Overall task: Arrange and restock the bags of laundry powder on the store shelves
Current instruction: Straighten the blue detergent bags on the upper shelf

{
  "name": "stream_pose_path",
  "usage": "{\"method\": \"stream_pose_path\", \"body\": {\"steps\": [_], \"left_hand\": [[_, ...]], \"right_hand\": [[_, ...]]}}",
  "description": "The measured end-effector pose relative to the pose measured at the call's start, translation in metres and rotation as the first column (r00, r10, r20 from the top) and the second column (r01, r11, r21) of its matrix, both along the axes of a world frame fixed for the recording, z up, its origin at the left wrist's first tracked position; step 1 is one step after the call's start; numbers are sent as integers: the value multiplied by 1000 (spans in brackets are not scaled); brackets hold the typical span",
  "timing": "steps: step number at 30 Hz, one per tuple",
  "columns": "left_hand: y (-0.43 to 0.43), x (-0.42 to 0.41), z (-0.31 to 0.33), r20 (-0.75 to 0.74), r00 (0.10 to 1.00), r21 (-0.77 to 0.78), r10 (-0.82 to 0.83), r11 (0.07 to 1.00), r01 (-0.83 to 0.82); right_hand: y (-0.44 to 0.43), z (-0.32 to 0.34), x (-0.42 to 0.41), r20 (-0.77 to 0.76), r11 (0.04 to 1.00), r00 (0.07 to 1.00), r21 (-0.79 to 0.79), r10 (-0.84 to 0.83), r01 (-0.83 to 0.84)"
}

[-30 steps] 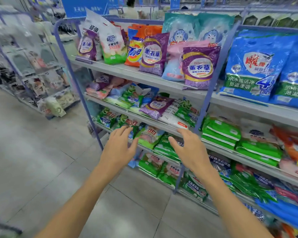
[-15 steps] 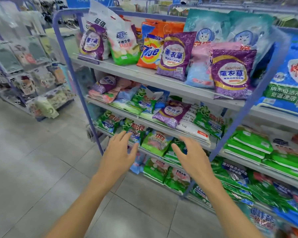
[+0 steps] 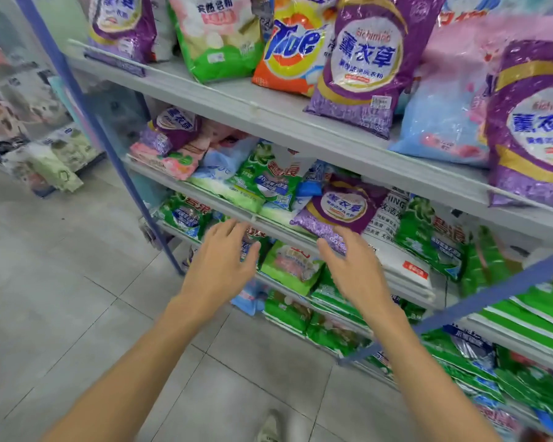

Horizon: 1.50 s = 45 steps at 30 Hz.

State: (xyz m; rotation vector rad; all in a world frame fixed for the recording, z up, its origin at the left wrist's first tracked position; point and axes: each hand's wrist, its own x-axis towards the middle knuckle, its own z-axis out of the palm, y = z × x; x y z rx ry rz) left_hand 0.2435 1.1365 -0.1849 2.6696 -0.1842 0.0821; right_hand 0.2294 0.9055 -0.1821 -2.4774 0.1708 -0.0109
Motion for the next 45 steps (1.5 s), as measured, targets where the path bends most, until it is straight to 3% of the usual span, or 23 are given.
{"method": "stream_pose_path", "body": {"steps": [5, 11, 16, 21, 26, 31, 35, 40, 45], "left_hand": [[10, 63, -42, -1, 1000, -6, -13, 1000, 13], [6, 134, -101, 35, 998, -41, -61, 997, 62], [-4, 177, -135, 200, 974, -28, -105, 993, 112], [-29, 211, -144, 369, 899, 81, -236, 972, 222], [-43, 223, -158, 342, 892, 176, -295, 953, 247], [-41, 223, -164, 375, 885, 176, -277, 958, 225], [-42, 222, -163, 378, 890, 161, -255, 965, 208], [-43, 223, -161, 329, 921, 138, -207, 976, 170], [-54, 224, -157, 258, 948, 154, -188, 976, 151]], "right_hand": [[8, -30, 55, 24, 999, 999, -45, -22, 23], [4, -71, 125, 63, 992, 990, 18, -127, 126], [1, -101, 184, 75, 967, 966, 90, -247, 240], [0, -106, 244, 20, 943, 946, 87, -325, 322], [17, -114, 270, 67, 947, 946, -20, -317, 319], [14, -107, 284, -28, 905, 922, 181, -386, 385], [11, -100, 274, 131, 837, 909, 458, -395, 298], [-22, -66, 227, 252, 786, 872, 581, -420, 210], [-72, -62, 169, 80, 669, 875, 679, -478, 304]]}}
